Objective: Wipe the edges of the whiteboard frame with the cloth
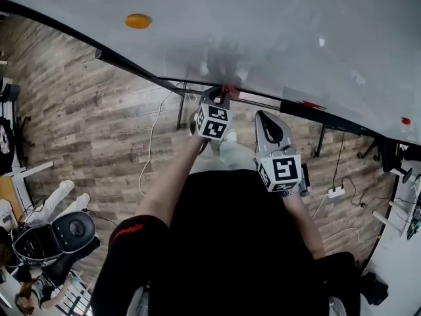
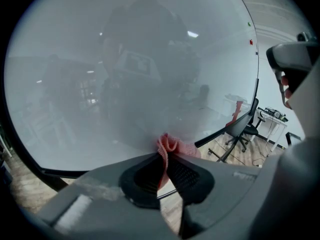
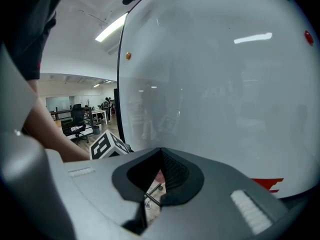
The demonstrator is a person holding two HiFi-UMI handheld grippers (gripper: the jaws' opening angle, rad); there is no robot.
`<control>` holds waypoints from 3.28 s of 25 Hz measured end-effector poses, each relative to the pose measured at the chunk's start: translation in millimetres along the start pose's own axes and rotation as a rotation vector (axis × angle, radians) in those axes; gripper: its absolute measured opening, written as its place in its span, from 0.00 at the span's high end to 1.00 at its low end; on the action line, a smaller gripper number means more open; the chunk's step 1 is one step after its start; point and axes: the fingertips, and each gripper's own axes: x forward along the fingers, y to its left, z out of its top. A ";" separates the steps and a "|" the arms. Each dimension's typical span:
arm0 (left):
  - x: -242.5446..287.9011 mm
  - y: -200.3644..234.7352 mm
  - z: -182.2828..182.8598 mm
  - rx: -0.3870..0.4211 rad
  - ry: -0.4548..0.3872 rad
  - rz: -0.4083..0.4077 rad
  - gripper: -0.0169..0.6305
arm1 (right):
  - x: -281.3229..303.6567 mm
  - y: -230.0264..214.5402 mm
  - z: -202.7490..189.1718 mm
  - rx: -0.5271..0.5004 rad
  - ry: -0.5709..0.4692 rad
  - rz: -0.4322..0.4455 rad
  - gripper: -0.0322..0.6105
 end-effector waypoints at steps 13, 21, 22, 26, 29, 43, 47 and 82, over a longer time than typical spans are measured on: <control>-10.2 25.2 -6.1 0.010 0.004 -0.038 0.93 | 19.5 31.2 8.0 0.006 0.011 -0.026 0.95; -15.9 38.7 -9.3 0.009 0.001 -0.042 0.93 | 30.0 45.5 10.0 0.013 0.017 -0.030 0.95; -16.2 40.5 -9.7 0.009 0.001 -0.042 0.93 | 31.7 46.9 10.1 0.014 0.017 -0.030 0.95; -18.0 47.1 -12.1 0.007 0.001 -0.041 0.93 | 37.1 53.1 9.4 0.019 0.020 -0.028 0.95; -19.7 52.2 -13.0 0.005 -0.001 -0.040 0.93 | 41.3 57.2 9.3 0.023 0.023 -0.028 0.95; -26.0 69.9 -17.1 -0.001 -0.003 -0.039 0.93 | 56.9 72.4 9.6 0.035 0.028 -0.023 0.95; -28.5 76.2 -19.4 -0.010 -0.002 -0.033 0.93 | 61.2 77.7 9.4 0.035 0.031 -0.016 0.95; -56.7 149.1 -34.5 -0.037 -0.019 -0.005 0.93 | 111.7 131.8 19.9 0.037 0.037 0.012 0.95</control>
